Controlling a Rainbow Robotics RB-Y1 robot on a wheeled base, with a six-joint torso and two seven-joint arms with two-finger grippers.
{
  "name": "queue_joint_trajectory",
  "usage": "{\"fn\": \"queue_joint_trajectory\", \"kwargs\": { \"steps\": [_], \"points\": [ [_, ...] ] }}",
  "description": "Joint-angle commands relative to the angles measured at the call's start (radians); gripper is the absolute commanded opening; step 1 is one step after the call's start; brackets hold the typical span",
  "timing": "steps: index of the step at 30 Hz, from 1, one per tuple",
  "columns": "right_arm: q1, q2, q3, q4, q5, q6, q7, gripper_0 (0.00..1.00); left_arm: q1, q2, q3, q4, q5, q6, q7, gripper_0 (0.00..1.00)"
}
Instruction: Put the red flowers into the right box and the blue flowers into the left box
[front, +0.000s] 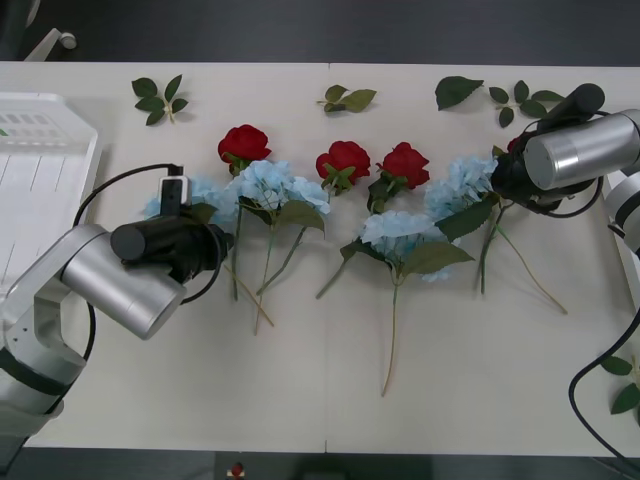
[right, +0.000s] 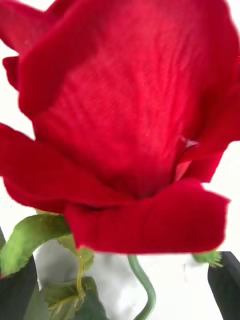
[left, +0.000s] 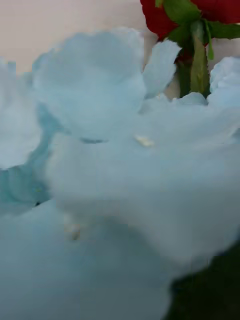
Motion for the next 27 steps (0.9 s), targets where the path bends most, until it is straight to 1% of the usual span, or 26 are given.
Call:
{"fn": "queue_joint_trajectory", "kwargs": {
  "steps": [1,7,8,10,11,12,13,14,15,21,24,27],
  "points": [
    [-0.036,-0.002,-0.016,0.017,0.025,-0.004,0.038,1.0,-0.069,-0.035,-0.015,0.046,-0.027,-0.013,-0.016,1.0],
    [-0.036,0.016,-0.016,0.057,0.064,-0.027,0.041,1.0,-0.109,-0.054,-0.041,0.123,-0.042,-0.051,-0.016,1.0],
    [-0.036,0.016,-0.017,0.06,0.064,-0.03,0.041,0.99,-0.113,-0.054,-0.05,0.138,-0.047,-0.068,-0.016,1.0],
    [-0.036,0.018,-0.016,0.061,0.064,-0.03,0.043,0.75,-0.116,-0.054,-0.056,0.163,-0.053,-0.094,-0.016,0.98],
    [-0.038,0.018,-0.017,0.061,0.065,-0.03,0.043,0.43,-0.116,-0.052,-0.061,0.175,-0.056,-0.11,-0.019,0.79],
    [-0.036,0.019,-0.017,0.061,0.064,-0.03,0.043,0.27,-0.116,-0.052,-0.062,0.183,-0.059,-0.116,-0.019,0.68],
    [-0.036,0.019,-0.016,0.061,0.062,-0.03,0.043,0.01,-0.116,-0.048,-0.068,0.19,-0.06,-0.128,-0.021,0.36],
    [-0.036,0.019,-0.016,0.061,0.062,-0.03,0.043,0.0,-0.115,-0.045,-0.073,0.193,-0.06,-0.134,-0.021,0.12],
    [-0.036,0.019,-0.016,0.061,0.061,-0.03,0.043,0.0,-0.115,-0.042,-0.076,0.193,-0.06,-0.134,-0.021,0.0],
    [-0.036,0.021,-0.016,0.061,0.061,-0.03,0.043,0.0,-0.115,-0.028,-0.084,0.163,-0.028,-0.136,-0.019,0.0],
    [-0.036,0.022,-0.016,0.061,0.061,-0.032,0.043,0.0,-0.107,0.001,-0.084,0.114,0.041,-0.134,-0.023,0.0],
    [-0.038,0.022,-0.017,0.061,0.062,-0.041,0.043,0.0,-0.093,0.058,-0.084,0.018,0.118,-0.094,-0.026,0.0]
  ]
}}
